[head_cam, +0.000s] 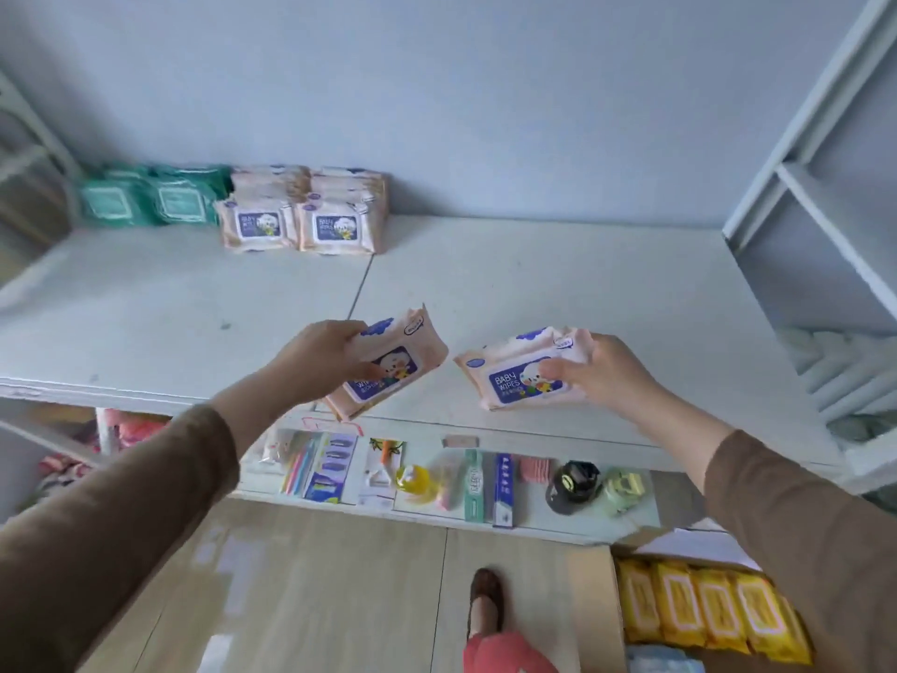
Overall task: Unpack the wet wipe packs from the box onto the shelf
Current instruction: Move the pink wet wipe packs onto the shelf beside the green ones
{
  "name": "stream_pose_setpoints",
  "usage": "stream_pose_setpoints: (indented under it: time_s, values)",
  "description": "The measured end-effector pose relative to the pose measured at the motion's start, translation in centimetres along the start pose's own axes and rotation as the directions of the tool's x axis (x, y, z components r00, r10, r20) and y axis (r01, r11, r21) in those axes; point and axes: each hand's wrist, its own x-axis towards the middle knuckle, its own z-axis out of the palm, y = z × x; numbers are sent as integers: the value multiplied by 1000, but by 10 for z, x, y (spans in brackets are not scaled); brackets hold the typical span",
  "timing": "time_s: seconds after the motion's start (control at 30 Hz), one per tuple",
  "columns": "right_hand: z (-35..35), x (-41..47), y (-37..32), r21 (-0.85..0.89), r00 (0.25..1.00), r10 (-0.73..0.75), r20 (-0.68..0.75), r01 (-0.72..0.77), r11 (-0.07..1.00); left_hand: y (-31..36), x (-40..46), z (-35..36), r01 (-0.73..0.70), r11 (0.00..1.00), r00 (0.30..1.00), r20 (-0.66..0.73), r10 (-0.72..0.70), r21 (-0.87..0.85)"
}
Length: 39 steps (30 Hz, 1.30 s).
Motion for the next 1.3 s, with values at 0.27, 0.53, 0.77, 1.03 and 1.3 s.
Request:
stream_pose_setpoints:
  time_s: [0.27, 0.53, 0.77, 1.03, 1.3]
  values:
    - [71, 147, -68, 276, 997, 16, 69, -34, 960, -77, 104, -66, 157, 985, 986, -66, -152, 76]
    - [173, 262, -134, 359, 1000, 31, 0, -29, 933, -175, 192, -136, 216, 962, 976, -73, -207, 169]
    - [245, 326, -154, 399, 991, 128, -33, -104, 911, -232, 276, -180, 74, 963, 997, 18, -81, 258]
    - [269, 337, -143, 33, 929, 78, -362, -70, 997, -248, 323, -189, -213, 901, 973, 0, 230, 379]
    - [305, 324, -145, -139, 885, 14, -465, -89, 986, -269, 307, -170, -252, 812, 920, -131, 370, 526]
